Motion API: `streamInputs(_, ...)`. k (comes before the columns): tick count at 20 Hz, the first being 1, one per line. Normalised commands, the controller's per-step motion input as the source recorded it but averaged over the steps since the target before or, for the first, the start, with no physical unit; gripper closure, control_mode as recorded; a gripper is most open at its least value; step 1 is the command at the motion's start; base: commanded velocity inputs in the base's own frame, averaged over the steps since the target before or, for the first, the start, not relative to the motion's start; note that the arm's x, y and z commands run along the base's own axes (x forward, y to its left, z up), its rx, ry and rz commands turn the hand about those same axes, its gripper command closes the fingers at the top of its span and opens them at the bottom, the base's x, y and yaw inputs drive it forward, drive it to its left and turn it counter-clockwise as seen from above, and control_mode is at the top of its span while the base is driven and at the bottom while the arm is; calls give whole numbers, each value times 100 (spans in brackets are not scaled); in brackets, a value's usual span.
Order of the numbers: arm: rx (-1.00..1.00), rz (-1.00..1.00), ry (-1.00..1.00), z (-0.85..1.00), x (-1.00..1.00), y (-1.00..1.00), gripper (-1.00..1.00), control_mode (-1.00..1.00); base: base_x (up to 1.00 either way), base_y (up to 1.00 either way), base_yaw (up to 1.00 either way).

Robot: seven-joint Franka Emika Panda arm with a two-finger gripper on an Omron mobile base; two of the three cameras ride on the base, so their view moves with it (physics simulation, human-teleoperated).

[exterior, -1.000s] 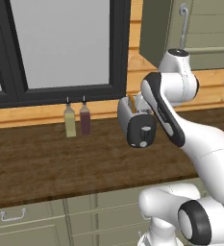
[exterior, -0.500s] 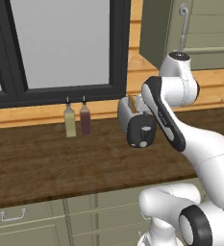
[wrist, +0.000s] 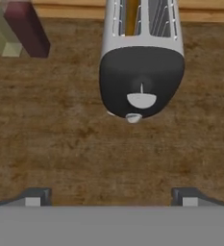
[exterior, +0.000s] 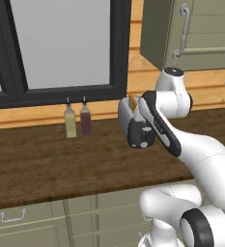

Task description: Start the toaster. Once the lever pops up, take the bread to the plate on the dining counter.

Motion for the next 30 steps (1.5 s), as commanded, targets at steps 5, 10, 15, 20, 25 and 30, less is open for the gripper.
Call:
streamInputs(5,0,0,0,-41,55,0,-100,-100,0,0,0)
streamInputs(10,0,0,0,-30,52,0,-100,-100,0,0,0)
streamInputs(15,0,0,0,-40,11,0,-100,-100,0,0,0)
streamInputs(20,0,0,0,-37,17,0,-100,-100,0,0,0)
streamInputs(25,0,0,0,-7,31,0,-100,-100,0,0,0)
streamInputs(30,0,0,0,-8,34,0,-100,-100,0,0,0)
